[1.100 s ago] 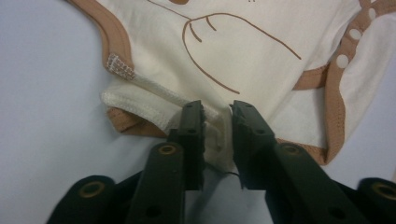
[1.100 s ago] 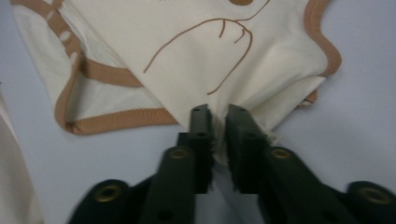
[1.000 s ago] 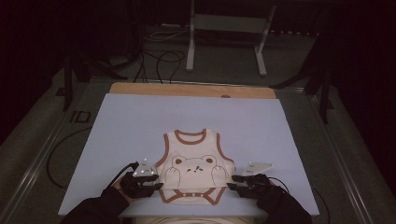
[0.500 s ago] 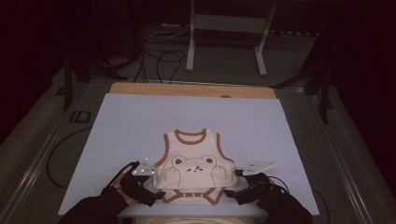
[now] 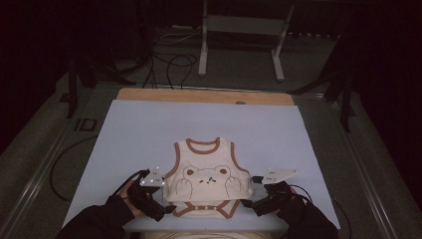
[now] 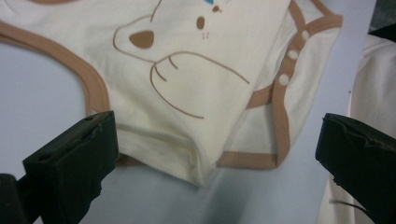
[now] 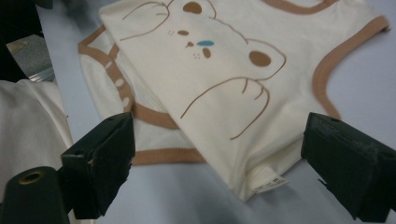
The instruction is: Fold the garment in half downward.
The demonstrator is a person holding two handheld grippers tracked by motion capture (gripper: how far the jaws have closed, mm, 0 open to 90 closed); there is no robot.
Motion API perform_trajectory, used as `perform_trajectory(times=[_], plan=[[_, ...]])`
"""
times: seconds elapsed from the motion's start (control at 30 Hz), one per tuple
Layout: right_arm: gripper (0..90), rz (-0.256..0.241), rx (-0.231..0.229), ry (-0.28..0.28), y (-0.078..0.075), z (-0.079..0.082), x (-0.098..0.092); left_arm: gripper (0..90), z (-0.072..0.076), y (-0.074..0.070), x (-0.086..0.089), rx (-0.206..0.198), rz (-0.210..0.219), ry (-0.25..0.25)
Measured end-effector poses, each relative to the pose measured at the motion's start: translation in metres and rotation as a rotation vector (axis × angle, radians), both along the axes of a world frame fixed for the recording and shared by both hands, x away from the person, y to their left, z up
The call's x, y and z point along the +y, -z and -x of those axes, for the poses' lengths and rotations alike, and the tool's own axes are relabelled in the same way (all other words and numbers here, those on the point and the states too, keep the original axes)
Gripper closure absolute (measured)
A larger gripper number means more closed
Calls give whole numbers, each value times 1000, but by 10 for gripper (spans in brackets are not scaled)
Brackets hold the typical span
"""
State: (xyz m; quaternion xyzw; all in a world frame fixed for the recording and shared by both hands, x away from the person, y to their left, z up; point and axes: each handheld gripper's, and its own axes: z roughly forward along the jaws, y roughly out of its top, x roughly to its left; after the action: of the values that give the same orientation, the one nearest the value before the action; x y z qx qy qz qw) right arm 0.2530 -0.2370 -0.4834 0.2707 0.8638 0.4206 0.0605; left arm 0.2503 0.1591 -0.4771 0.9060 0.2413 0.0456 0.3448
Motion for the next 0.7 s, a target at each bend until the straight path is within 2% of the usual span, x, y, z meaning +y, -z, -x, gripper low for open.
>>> perform_trajectory(times=[0.37, 0.7], plan=[[103, 11, -66, -3, -29, -11, -2, 1, -6, -17, 1, -35, -11, 11], [104, 8, -99, -4, -43, -25, 3, 1, -16, -33, 0, -64, -18, 25]])
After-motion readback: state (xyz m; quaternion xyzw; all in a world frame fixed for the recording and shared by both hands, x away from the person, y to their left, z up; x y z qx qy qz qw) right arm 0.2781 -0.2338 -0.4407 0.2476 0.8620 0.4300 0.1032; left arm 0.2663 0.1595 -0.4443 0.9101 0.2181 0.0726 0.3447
